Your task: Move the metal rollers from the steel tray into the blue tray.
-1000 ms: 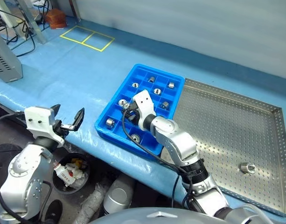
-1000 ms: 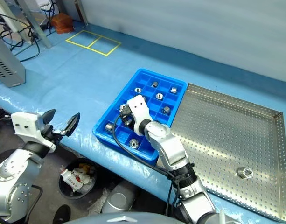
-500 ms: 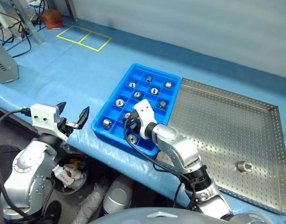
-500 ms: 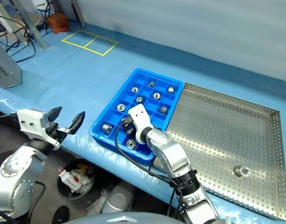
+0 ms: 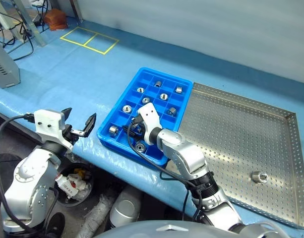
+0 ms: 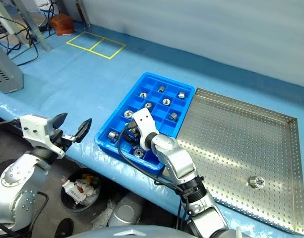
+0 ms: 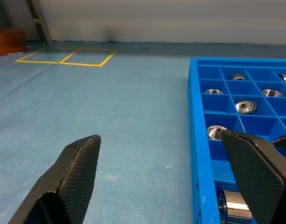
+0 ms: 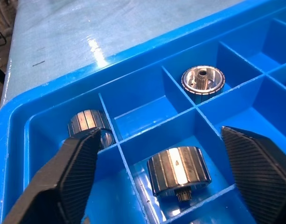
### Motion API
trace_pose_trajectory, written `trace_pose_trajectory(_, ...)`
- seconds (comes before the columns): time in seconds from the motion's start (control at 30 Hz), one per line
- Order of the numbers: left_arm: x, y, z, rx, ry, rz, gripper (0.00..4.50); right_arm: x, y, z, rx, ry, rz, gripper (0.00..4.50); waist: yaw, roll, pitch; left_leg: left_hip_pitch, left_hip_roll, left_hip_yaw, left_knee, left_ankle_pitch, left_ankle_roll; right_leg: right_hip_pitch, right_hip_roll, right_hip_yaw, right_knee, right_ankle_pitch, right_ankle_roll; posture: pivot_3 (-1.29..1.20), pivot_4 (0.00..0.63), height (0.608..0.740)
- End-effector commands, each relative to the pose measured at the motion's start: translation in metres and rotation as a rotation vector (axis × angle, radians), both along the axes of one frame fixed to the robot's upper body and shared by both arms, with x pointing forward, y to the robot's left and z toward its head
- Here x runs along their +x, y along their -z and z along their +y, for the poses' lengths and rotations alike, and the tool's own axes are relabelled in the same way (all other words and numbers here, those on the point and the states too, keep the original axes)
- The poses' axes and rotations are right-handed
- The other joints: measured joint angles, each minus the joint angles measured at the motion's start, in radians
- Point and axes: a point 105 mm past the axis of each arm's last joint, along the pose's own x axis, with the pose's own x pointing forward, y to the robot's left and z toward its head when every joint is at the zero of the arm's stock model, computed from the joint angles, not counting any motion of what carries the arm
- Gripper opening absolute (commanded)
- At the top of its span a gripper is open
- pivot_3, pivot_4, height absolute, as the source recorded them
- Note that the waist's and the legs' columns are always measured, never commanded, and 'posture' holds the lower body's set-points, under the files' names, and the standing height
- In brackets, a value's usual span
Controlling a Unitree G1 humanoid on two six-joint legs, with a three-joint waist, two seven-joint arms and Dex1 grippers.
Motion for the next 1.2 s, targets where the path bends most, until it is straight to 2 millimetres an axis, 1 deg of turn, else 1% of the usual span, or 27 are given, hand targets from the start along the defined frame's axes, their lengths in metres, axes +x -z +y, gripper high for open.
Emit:
trace_pose_trajectory(0.03, 0.003, -0.008, -0.013, -0.001, 0.066, -0.027, 4.50, -0.003, -0.028, -0.009, 0.063, 0.018, -0.084, 4.45, -0.001, 0.000, 0.000, 0.000, 0.000, 0.000, 0.000, 0.000, 0.000, 0.000, 0.000, 0.000, 0.000, 0.000, 0.000, 0.45, 0.150, 0.740)
trace_pose_trajectory(0.07, 0.004, -0.008, -0.015, -0.003, 0.078, -0.025, 4.50, -0.004, -0.031, -0.012, 0.067, 0.031, -0.094, 4.45, -0.001, 0.000, 0.000, 0.000, 0.000, 0.000, 0.000, 0.000, 0.000, 0.000, 0.000, 0.000, 0.000, 0.000, 0.000, 0.43, 0.150, 0.740)
trace_pose_trajectory(0.17, 0.011, -0.008, -0.025, -0.011, 0.127, -0.023, 4.50, -0.004, -0.041, -0.036, 0.083, 0.128, -0.119, 4.45, -0.011, 0.000, -0.001, 0.000, 0.000, 0.000, 0.000, 0.000, 0.000, 0.000, 0.000, 0.000, 0.000, 0.000, 0.000, 0.39, 0.150, 0.740)
trace_pose_trajectory(0.23, 0.016, -0.008, -0.034, -0.019, 0.175, -0.021, 4.50, -0.005, -0.045, -0.058, 0.083, 0.221, -0.131, 4.45, -0.021, 0.000, -0.001, 0.000, 0.000, 0.000, 0.001, 0.000, 0.000, 0.001, 0.000, 0.000, 0.000, 0.000, 0.000, 0.31, 0.150, 0.740)
trace_pose_trajectory(0.33, 0.022, -0.006, -0.049, -0.025, 0.259, -0.006, 4.50, -0.010, -0.048, -0.093, 0.086, 0.367, -0.130, 4.45, -0.051, 0.001, -0.002, -0.001, -0.001, -0.001, 0.002, 0.000, 0.000, 0.002, 0.000, 0.000, 0.000, 0.000, 0.000, 0.26, 0.150, 0.740)
trace_pose_trajectory(0.47, 0.032, -0.003, -0.071, -0.043, 0.369, 0.010, 4.50, -0.020, -0.043, -0.138, 0.037, 0.578, -0.120, 4.45, -0.123, 0.001, -0.002, 0.000, -0.001, -0.001, 0.002, 0.000, 0.000, 0.005, 0.000, 0.000, 0.000, 0.001, 0.000, 0.15, 0.150, 0.740)
trace_pose_trajectory(0.53, 0.034, -0.002, -0.082, -0.047, 0.425, 0.013, 4.50, -0.025, -0.040, -0.150, 0.013, 0.639, -0.105, 4.45, -0.177, 0.002, -0.002, 0.000, -0.001, -0.001, 0.002, 0.000, 0.000, 0.006, 0.000, 0.000, 0.000, 0.001, -0.001, 0.11, 0.150, 0.740)
trace_pose_trajectory(0.57, 0.035, -0.001, -0.090, -0.050, 0.462, 0.016, 4.50, -0.029, -0.037, -0.157, 0.015, 0.672, -0.090, 4.45, -0.196, 0.002, -0.002, 0.000, -0.001, -0.001, 0.002, 0.001, 0.001, 0.007, 0.000, 0.000, 0.000, 0.001, -0.001, 0.09, 0.150, 0.740)
trace_pose_trajectory(0.63, 0.038, -0.001, -0.106, -0.059, 0.527, 0.020, 4.50, -0.035, -0.034, -0.171, 0.004, 0.740, -0.077, 4.45, -0.255, 0.002, -0.002, 0.001, -0.001, -0.002, 0.003, 0.001, 0.001, 0.009, -0.001, 0.000, 0.000, 0.004, -0.005, 0.05, 0.150, 0.740)
trace_pose_trajectory(0.77, 0.042, -0.003, -0.130, -0.066, 0.641, 0.020, 4.50, -0.044, -0.026, -0.191, -0.007, 0.863, -0.051, 4.45, -0.364, 0.002, -0.002, 0.005, -0.001, -0.002, 0.004, 0.000, 0.002, 0.013, -0.001, 0.001, 0.001, 0.004, -0.005, -0.01, 0.150, 0.740)
trace_pose_trajectory(0.87, 0.042, -0.003, -0.143, -0.074, 0.709, 0.027, 4.50, -0.048, -0.020, -0.200, -0.014, 0.923, -0.027, 4.45, -0.424, 0.002, -0.002, 0.010, 0.000, -0.002, 0.003, 0.000, 0.002, 0.015, 0.000, 0.003, 0.002, 0.003, -0.005, -0.02, 0.150, 0.740)
trace_pose_trajectory(0.93, 0.038, -0.001, -0.153, -0.063, 0.771, 0.036, 4.50, -0.051, -0.016, -0.204, -0.015, 0.950, -0.009, 4.45, -0.442, 0.002, -0.002, 0.014, 0.000, -0.002, 0.002, 0.000, 0.002, 0.017, 0.000, 0.006, 0.005, 0.002, -0.005, -0.03, 0.150, 0.740)
trace_pose_trajectory(0.97, 0.036, -0.001, -0.158, -0.055, 0.799, 0.039, 4.50, -0.053, -0.014, -0.206, -0.014, 0.963, -0.001, 4.45, -0.448, 0.002, -0.002, 0.015, 0.000, -0.001, 0.002, 0.000, 0.002, 0.016, 0.000, 0.007, 0.006, 0.000, -0.002, -0.03, 0.150, 0.740)
trace_pose_trajectory(1.07, 0.033, -0.001, -0.170, -0.058, 0.852, 0.043, 4.50, -0.059, -0.012, -0.212, -0.016, 0.995, 0.005, 4.45, -0.453, 0.002, -0.002, 0.018, -0.001, 0.000, 0.003, 0.000, 0.002, 0.016, 0.000, 0.011, 0.011, -0.001, -0.004, -0.05, 0.150, 0.740)
trace_pose_trajectory(1.2, 0.034, 0.000, -0.188, -0.027, 0.913, 0.048, 4.50, -0.070, -0.014, -0.220, -0.006, 1.038, 0.001, 4.45, -0.455, 0.002, -0.002, 0.019, -0.001, 0.003, 0.005, 0.001, 0.003, 0.015, -0.001, 0.013, 0.015, -0.003, -0.005, -0.07, 0.150, 0.740)
